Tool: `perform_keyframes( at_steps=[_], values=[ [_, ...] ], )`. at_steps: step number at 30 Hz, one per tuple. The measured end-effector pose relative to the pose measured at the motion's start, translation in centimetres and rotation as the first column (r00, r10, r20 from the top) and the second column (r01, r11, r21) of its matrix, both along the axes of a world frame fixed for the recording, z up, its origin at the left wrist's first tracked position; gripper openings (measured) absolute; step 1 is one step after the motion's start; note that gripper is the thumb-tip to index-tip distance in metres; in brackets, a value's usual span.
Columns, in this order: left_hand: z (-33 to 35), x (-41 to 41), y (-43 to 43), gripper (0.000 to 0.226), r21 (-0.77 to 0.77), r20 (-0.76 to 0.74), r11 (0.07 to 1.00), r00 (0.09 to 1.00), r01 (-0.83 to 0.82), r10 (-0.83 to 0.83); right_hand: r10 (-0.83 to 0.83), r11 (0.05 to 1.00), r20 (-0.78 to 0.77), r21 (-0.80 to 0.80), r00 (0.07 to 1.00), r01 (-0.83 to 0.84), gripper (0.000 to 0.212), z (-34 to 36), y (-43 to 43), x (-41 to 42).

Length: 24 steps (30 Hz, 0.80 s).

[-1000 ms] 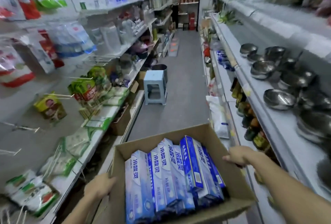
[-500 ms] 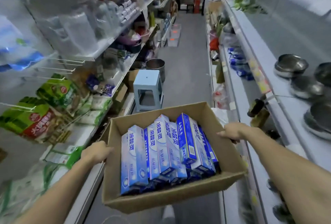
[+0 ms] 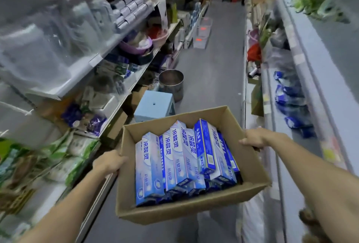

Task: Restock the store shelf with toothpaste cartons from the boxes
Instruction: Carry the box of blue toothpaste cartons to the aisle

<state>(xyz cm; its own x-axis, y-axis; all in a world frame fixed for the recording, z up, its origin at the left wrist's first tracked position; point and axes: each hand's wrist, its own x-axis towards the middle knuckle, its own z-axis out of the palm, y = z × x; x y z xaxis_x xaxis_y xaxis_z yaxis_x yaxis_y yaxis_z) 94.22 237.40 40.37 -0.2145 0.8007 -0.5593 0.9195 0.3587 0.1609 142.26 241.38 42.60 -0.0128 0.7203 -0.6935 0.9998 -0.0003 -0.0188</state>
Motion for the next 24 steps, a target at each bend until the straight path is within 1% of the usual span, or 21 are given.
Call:
perform_keyframes(
  at_steps=[2, 4, 6, 8, 10, 12, 15, 18, 20, 24],
  values=[
    [-0.4, 2.2, 4.6, 0.036, 0.001, 0.014, 0.999, 0.999, -0.041, 0.041, 0.054, 0.998, 0.051, 0.016, 0.997, -0.055, 0.056, 1.0, 6.6, 1.7],
    [-0.5, 4.0, 9.2, 0.042, -0.022, 0.029, 0.998, 0.998, -0.059, 0.06, 0.081, 0.996, 0.086, 0.03, 0.993, -0.084, 0.058, 2.0, 13.2, 3.3],
    [-0.3, 5.8, 14.0, 0.046, -0.027, 0.043, 0.996, 0.995, -0.084, 0.085, 0.114, 0.992, 0.107, 0.036, 0.988, -0.118, 0.057, 2.9, 19.7, 4.4],
    [-0.3, 7.3, 19.4, 0.043, -0.012, 0.058, 0.994, 0.992, -0.111, 0.112, 0.138, 0.988, 0.117, 0.053, 0.983, -0.145, 0.053, 3.0, 26.5, 5.4],
    [-0.6, 8.3, 25.2, 0.04, -0.021, 0.053, 0.994, 0.993, -0.104, 0.105, 0.156, 0.984, 0.115, 0.067, 0.981, -0.164, 0.051, 2.6, 32.9, 6.1],
    [-1.4, 8.9, 31.3, 0.043, -0.025, 0.041, 0.995, 0.994, -0.1, 0.101, 0.171, 0.982, 0.106, 0.056, 0.98, -0.178, 0.053, 1.7, 38.7, 6.7],
    [-2.2, 9.8, 40.4, 0.056, -0.034, 0.033, 0.995, 0.995, -0.092, 0.093, 0.148, 0.988, 0.096, 0.032, 0.984, -0.151, 0.054, -0.5, 46.6, 8.1],
    [-2.8, 10.9, 49.1, 0.061, -0.015, 0.011, 0.993, 0.993, -0.121, 0.121, 0.132, 0.986, 0.076, 0.091, 0.988, -0.138, 0.054, -1.7, 55.2, 9.0],
    [-3.6, 11.0, 54.1, 0.063, -0.004, 0.003, 0.992, 0.992, -0.125, 0.125, 0.149, 0.982, 0.1, 0.1, 0.984, -0.159, 0.056, -2.3, 60.4, 9.5],
    [-5.6, 11.1, 62.4, 0.063, 0.004, 0.051, 0.977, 0.976, -0.212, 0.211, 0.202, 0.967, 0.101, 0.14, 0.974, -0.215, 0.056, -3.0, 72.5, 9.6]
  ],
)
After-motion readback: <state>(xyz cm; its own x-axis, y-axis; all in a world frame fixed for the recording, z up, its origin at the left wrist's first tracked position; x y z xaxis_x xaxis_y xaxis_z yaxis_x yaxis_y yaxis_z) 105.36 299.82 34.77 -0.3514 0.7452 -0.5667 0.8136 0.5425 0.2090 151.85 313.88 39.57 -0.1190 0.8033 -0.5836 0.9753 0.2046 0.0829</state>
